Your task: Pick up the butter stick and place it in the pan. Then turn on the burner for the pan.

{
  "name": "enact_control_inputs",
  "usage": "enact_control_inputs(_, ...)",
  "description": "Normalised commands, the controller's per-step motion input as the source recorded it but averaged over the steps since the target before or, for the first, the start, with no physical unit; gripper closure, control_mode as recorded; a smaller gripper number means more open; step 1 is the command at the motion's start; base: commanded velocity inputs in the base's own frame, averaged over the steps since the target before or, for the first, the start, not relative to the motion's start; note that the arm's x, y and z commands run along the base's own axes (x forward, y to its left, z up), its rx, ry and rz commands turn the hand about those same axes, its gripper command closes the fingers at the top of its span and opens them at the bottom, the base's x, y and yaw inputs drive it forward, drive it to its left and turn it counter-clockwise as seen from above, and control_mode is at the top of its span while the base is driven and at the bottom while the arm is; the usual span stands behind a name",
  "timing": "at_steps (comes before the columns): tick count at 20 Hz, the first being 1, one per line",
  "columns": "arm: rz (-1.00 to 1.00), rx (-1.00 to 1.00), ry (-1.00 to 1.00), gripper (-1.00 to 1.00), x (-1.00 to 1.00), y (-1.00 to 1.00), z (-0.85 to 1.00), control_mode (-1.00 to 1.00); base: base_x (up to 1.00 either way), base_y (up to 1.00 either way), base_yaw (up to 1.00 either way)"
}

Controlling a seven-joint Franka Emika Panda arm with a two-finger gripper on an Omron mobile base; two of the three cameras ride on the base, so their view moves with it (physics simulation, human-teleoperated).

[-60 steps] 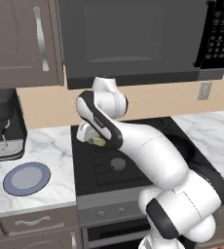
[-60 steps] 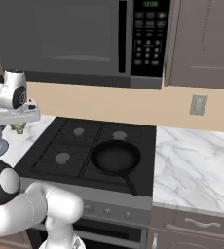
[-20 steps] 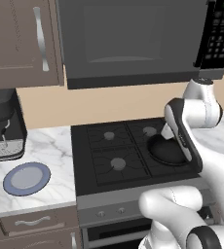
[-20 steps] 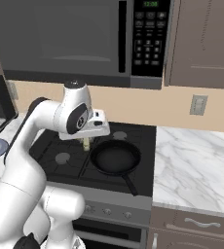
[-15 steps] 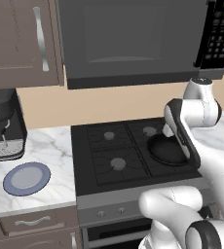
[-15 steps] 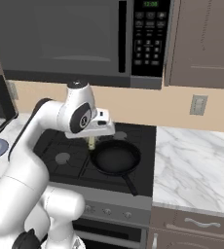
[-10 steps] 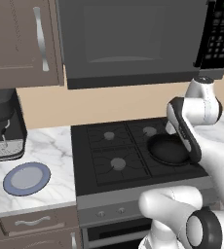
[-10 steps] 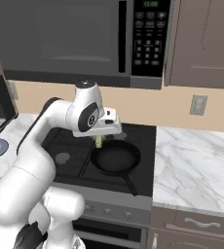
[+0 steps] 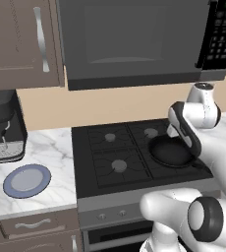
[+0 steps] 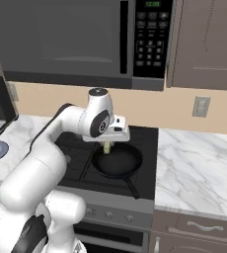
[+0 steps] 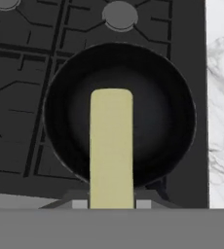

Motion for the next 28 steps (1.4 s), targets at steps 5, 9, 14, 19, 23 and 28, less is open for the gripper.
enact_control_inputs(5, -0.07, 0.02, 0.00, 1.00, 0.16, -0.04, -0.49, -1.00, 0.00, 0.00, 0.00)
enact_control_inputs(9, -0.05, 0.00, 0.00, 1.00, 0.13, -0.05, -0.47, -1.00, 0.00, 0.00, 0.00)
enact_control_inputs(14, -0.04, 0.00, 0.00, 1.00, 0.15, -0.09, -0.45, -1.00, 0.00, 0.00, 0.00)
enact_control_inputs(19, -0.03, 0.00, 0.00, 1.00, 0.19, -0.10, -0.36, -1.00, 0.00, 0.00, 0.00)
enact_control_inputs(23, -0.03, 0.00, 0.00, 1.00, 0.20, -0.06, -0.28, -1.00, 0.00, 0.00, 0.00)
enact_control_inputs(28, -0.04, 0.00, 0.00, 1.00, 0.23, 0.00, -0.19, -1.00, 0.00, 0.00, 0.00)
